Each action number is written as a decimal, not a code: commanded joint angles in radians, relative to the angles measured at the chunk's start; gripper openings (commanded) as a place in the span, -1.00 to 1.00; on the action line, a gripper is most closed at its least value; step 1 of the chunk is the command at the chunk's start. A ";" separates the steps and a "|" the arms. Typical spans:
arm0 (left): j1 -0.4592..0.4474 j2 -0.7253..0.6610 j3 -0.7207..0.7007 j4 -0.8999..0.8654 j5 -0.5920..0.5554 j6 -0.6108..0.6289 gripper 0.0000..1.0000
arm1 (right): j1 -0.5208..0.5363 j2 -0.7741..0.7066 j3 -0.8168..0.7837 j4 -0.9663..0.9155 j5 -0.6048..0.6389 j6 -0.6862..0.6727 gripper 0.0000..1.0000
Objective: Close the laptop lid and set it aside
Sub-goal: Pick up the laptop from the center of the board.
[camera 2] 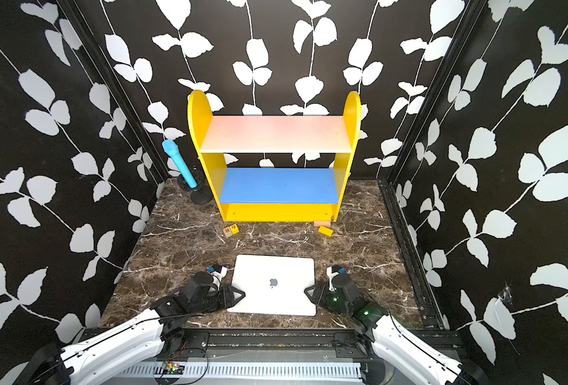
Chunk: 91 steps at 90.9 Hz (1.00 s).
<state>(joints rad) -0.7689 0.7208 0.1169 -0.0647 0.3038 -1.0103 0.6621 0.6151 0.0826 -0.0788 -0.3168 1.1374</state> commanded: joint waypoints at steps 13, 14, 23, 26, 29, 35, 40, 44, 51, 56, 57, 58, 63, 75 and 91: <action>-0.015 -0.005 -0.007 0.145 0.121 -0.030 -0.04 | 0.016 -0.005 0.000 0.136 -0.128 0.025 0.15; -0.015 -0.005 -0.007 0.149 0.122 -0.030 -0.05 | 0.014 -0.005 0.001 0.137 -0.128 0.025 0.15; -0.015 -0.010 -0.008 0.181 0.130 -0.042 -0.12 | 0.014 -0.005 0.001 0.136 -0.127 0.025 0.14; -0.015 -0.011 -0.008 0.193 0.135 -0.044 -0.14 | 0.014 -0.006 0.000 0.134 -0.128 0.025 0.15; -0.015 -0.015 -0.007 0.204 0.138 -0.050 -0.17 | 0.014 -0.006 0.001 0.131 -0.128 0.024 0.15; -0.015 -0.025 -0.008 0.219 0.142 -0.059 -0.19 | 0.014 -0.006 0.001 0.128 -0.127 0.022 0.15; -0.015 -0.037 -0.006 0.230 0.144 -0.066 -0.20 | 0.014 -0.008 0.002 0.127 -0.127 0.022 0.15; -0.015 -0.049 -0.007 0.239 0.144 -0.073 -0.21 | 0.014 -0.009 0.000 0.126 -0.126 0.022 0.15; -0.015 -0.070 -0.006 0.253 0.136 -0.087 -0.22 | 0.014 -0.012 0.001 0.124 -0.124 0.023 0.15; -0.016 -0.085 -0.006 0.272 0.129 -0.100 -0.25 | 0.014 -0.017 0.000 0.123 -0.122 0.025 0.16; -0.015 -0.088 -0.006 0.276 0.128 -0.102 -0.25 | 0.014 -0.018 0.000 0.123 -0.122 0.025 0.17; -0.016 -0.092 -0.006 0.282 0.127 -0.105 -0.26 | 0.013 -0.018 0.001 0.123 -0.122 0.026 0.17; -0.015 -0.105 -0.008 0.305 0.122 -0.115 -0.29 | 0.014 -0.025 0.002 0.120 -0.122 0.028 0.18; -0.015 -0.134 -0.008 0.350 0.104 -0.133 -0.37 | 0.014 -0.044 0.003 0.109 -0.118 0.031 0.23; -0.015 -0.147 -0.007 0.402 0.095 -0.147 -0.47 | 0.014 -0.066 0.010 0.102 -0.116 0.037 0.31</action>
<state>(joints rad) -0.7708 0.5873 0.0944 0.1905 0.3553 -1.1526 0.6613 0.5751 0.0757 -0.0891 -0.3435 1.1595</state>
